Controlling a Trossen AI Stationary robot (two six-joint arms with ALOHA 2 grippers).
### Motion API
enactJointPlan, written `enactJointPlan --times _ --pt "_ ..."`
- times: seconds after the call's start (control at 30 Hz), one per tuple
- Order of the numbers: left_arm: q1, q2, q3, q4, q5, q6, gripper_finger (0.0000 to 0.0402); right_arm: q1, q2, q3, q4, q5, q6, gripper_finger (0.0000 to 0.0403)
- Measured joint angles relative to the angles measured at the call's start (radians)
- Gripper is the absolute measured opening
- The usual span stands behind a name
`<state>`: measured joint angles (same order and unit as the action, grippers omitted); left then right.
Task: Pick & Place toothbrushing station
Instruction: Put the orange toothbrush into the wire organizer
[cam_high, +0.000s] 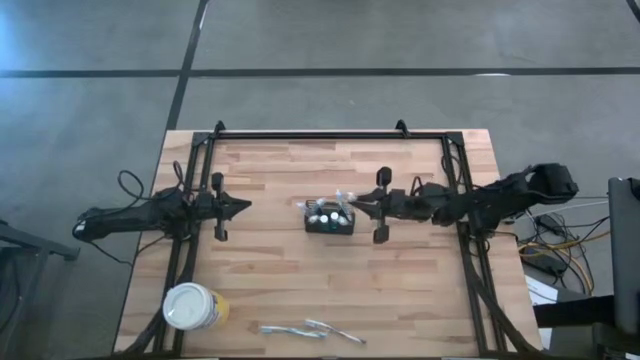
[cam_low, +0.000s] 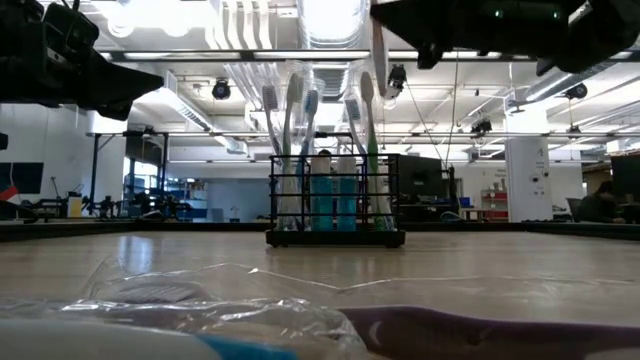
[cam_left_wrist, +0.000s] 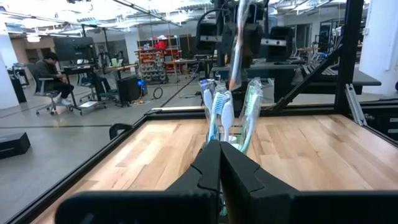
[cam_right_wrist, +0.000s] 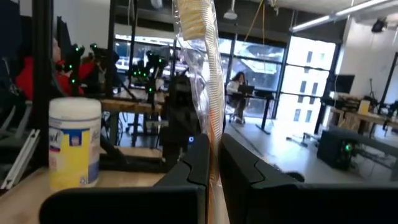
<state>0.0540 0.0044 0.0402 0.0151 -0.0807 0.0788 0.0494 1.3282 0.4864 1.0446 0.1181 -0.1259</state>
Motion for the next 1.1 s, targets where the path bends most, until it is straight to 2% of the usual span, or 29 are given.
enactJointPlan --times 0.3,0.7,1.0,1.1 --pt "0.000 0.000 -0.001 0.000 -0.006 -0.001 0.0007 0.000 0.159 -0.015 0.127 0.001 0.042 0.0013" --pt "0.000 0.000 -0.001 -0.002 -0.009 -0.001 0.0007 0.000 0.301 -0.031 0.244 0.019 0.040 0.0013" --pt "0.000 0.000 -0.001 -0.003 -0.010 -0.002 0.0007 0.000 0.398 -0.113 0.497 0.042 0.009 0.0013" --pt "0.000 0.000 -0.001 -0.002 -0.010 -0.002 0.0007 0.000 0.438 -0.129 0.521 0.065 0.002 0.0013"
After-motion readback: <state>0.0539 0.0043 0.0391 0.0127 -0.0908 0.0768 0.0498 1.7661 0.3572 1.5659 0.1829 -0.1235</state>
